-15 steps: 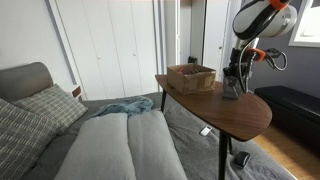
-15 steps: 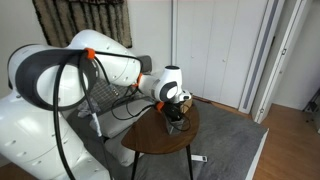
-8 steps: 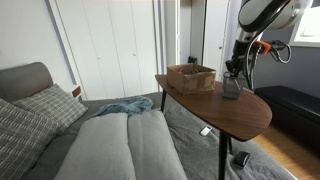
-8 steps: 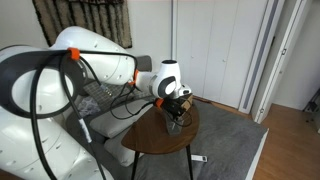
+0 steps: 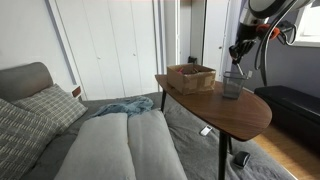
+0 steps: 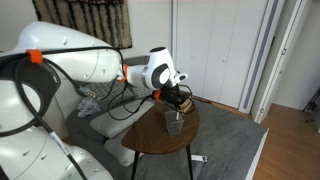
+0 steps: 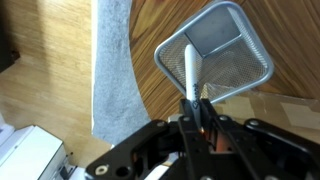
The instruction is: Remove the marker from the basket and put it in the box
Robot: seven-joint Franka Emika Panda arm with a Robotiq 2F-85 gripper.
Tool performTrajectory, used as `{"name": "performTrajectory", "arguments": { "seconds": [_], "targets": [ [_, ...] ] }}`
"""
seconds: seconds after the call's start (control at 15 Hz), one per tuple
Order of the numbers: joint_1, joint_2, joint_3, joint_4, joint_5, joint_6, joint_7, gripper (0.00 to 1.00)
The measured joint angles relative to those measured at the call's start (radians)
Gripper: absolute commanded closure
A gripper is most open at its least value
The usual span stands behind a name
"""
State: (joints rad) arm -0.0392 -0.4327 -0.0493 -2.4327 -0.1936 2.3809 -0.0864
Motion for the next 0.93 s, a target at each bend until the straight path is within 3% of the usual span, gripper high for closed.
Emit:
{"name": "performTrajectory", "arguments": {
  "seconds": [0.4,0.93],
  "targets": [
    [0.057,-0.088,0.043,0.000,0.001,-0.038,-0.080,0.96],
    [0.221,-0.029,0.049,0.003,0.117,-0.265,-0.267,0.96]
  ]
}}
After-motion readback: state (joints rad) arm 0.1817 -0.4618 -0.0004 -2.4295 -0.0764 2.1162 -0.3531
